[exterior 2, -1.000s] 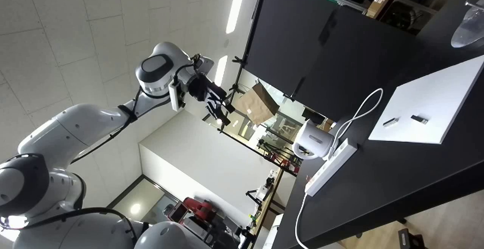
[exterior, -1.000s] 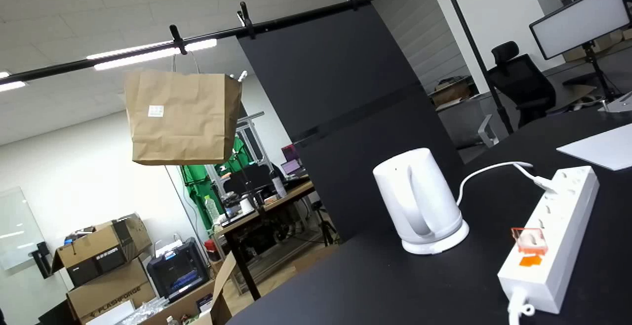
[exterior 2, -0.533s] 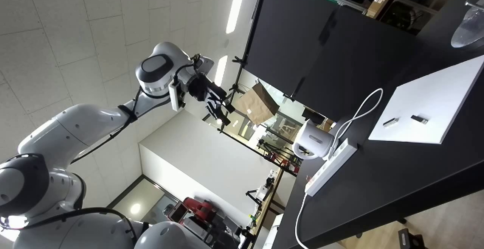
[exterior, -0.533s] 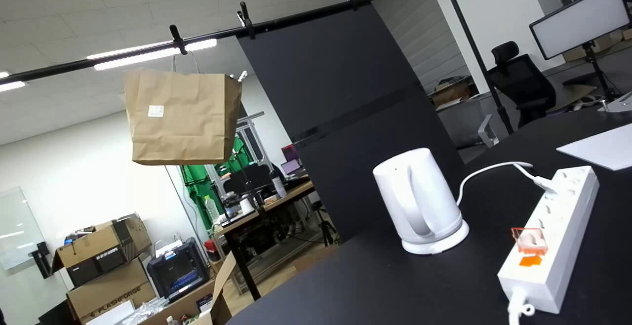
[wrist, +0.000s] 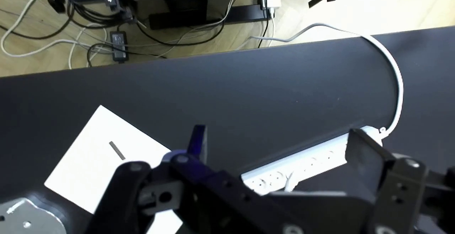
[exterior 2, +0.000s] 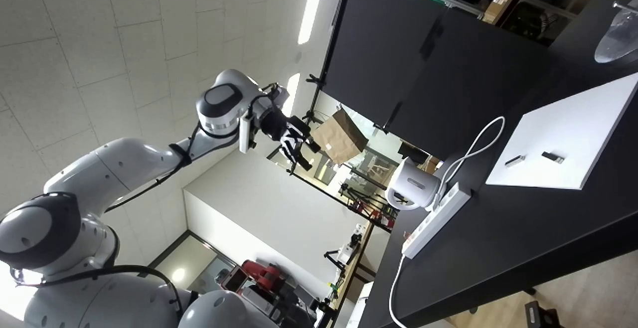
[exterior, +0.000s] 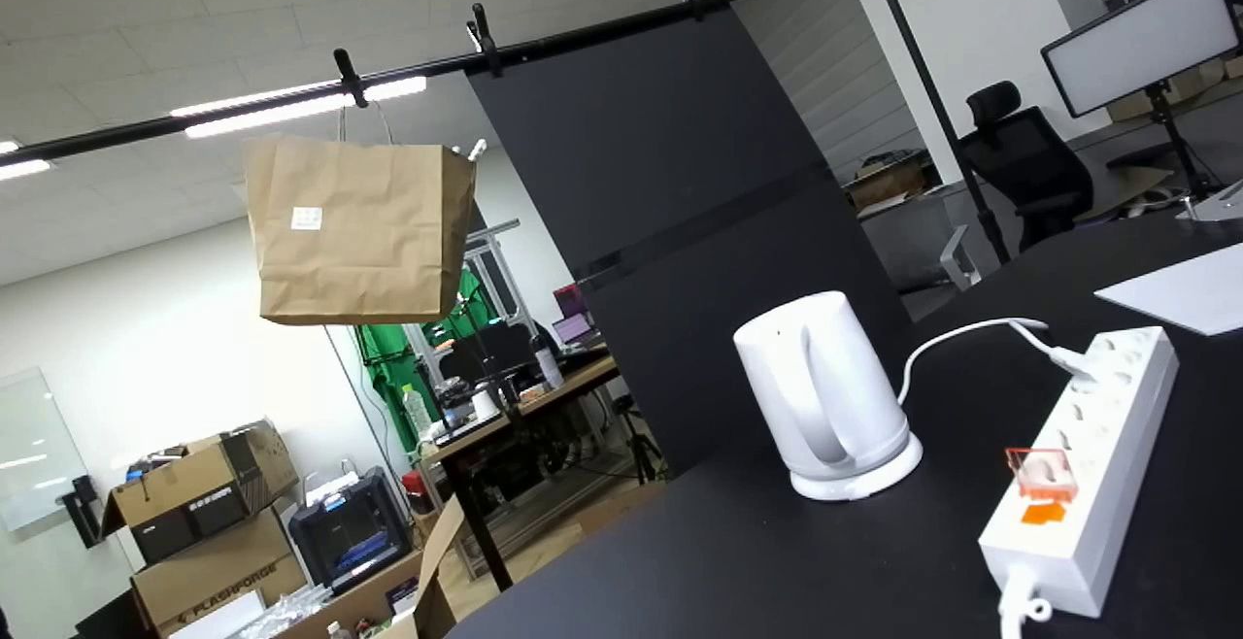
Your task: Turn on the extension cable
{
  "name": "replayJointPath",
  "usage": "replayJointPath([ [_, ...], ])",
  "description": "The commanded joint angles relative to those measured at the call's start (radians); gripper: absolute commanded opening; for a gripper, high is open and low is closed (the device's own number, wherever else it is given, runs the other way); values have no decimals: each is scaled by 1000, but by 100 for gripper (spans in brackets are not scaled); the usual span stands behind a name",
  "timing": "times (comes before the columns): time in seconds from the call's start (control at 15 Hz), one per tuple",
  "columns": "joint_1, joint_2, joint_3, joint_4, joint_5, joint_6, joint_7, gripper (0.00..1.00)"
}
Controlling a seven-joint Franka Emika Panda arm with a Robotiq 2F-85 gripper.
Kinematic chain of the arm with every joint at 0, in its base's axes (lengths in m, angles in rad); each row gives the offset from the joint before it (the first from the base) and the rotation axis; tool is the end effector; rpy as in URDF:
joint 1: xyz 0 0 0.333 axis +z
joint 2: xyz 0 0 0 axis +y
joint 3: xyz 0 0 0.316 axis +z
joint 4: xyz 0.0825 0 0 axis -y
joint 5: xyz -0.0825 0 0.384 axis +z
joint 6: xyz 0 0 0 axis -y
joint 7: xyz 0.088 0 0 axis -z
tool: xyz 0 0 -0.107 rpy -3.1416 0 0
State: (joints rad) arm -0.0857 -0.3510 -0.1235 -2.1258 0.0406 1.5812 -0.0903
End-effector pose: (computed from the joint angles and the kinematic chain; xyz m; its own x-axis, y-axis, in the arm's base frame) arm 0.4183 -0.0900 0.5382 0.9773 -0.1002 -0.1865 -0.1202 -0.9878 -0.0992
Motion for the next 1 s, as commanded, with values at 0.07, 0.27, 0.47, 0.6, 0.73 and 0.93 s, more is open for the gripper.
replayJointPath([
  [0.07,84,109,118,-3,28,149,72,100],
  [0.27,143,189,193,-11,56,318,120,100],
  [0.47,198,283,262,10,57,483,195,100],
  [0.6,227,347,294,39,39,556,248,100],
  [0.73,230,321,287,-1,49,560,206,100],
  [0.93,241,347,293,2,49,573,209,100],
])
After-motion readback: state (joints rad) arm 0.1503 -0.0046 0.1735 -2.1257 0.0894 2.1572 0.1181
